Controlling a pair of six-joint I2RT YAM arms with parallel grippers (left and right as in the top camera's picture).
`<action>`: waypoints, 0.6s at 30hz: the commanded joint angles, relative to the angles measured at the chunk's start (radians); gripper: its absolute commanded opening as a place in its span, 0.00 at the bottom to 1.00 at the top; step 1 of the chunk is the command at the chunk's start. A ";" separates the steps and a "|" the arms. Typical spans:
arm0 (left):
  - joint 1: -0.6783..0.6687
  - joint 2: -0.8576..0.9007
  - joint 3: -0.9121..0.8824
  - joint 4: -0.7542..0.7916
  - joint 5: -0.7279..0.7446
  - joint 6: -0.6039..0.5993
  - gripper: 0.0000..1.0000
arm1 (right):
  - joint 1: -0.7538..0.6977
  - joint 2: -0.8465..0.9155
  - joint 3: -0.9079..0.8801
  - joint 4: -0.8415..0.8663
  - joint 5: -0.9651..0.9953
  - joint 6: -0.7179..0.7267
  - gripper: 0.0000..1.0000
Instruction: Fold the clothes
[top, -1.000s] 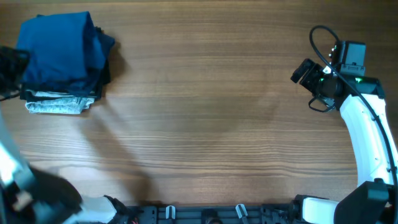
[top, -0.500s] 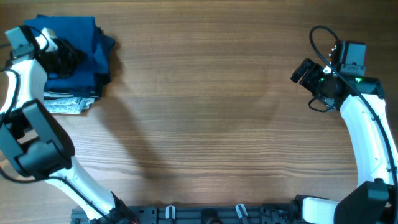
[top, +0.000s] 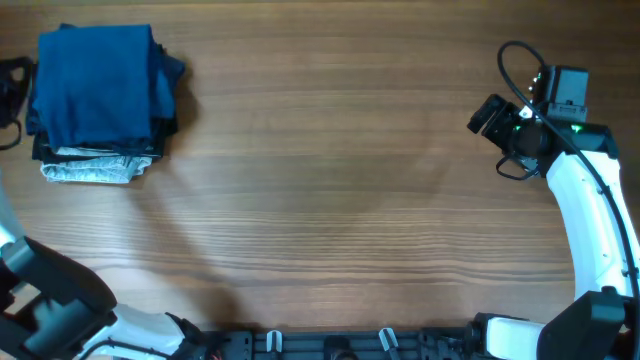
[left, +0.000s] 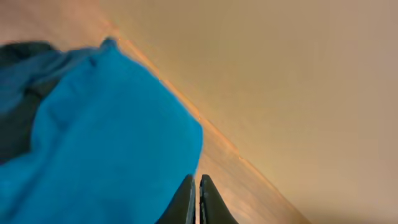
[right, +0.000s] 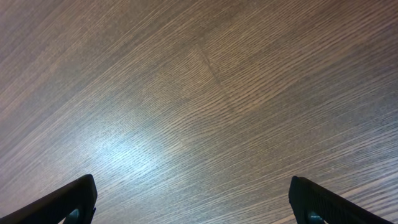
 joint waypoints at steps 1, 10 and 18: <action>-0.006 0.156 -0.021 -0.017 -0.001 -0.005 0.04 | 0.000 0.006 -0.001 0.003 -0.011 0.007 1.00; 0.025 0.270 -0.021 -0.011 -0.032 -0.011 0.04 | 0.001 0.006 -0.001 0.002 -0.011 0.006 1.00; -0.080 -0.218 -0.021 -0.048 -0.037 -0.077 0.06 | 0.000 0.006 -0.001 0.002 -0.011 0.006 1.00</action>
